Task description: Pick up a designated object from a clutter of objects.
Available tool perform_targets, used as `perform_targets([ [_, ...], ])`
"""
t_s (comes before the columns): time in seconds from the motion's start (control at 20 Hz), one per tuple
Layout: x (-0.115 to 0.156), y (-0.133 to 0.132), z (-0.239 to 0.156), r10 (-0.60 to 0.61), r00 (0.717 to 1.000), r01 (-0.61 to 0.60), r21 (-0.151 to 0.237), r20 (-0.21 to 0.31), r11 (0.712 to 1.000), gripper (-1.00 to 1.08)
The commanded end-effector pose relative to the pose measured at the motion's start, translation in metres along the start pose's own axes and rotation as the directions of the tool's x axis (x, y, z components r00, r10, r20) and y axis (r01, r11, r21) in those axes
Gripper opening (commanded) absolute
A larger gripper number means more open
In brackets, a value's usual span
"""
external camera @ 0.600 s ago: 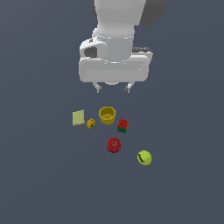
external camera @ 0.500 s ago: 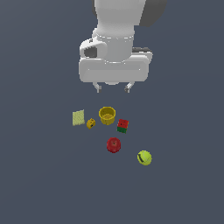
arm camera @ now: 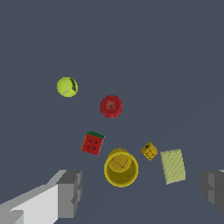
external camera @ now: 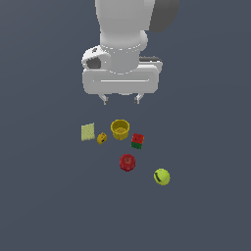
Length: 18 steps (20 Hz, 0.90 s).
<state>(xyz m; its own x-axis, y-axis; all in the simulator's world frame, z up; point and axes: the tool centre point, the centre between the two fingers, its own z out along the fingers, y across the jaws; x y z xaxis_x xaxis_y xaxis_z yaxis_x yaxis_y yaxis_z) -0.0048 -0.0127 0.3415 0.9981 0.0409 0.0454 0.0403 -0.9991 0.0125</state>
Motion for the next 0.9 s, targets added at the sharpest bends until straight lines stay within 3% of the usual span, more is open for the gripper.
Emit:
perform_targets([
  [0.0, 0.0, 0.0, 0.0, 0.0, 1.0, 0.0, 0.0, 0.001, 1.0, 1.0],
  [0.4, 0.002, -0.008, 0.026, 0.03, 1.0, -0.03, 0.0, 0.005, 1.0, 1.0],
  [0.85, 0.0, -0.029, 0.097, 0.118, 0.993, -0.118, -0.002, 0.016, 0.993, 1.0],
])
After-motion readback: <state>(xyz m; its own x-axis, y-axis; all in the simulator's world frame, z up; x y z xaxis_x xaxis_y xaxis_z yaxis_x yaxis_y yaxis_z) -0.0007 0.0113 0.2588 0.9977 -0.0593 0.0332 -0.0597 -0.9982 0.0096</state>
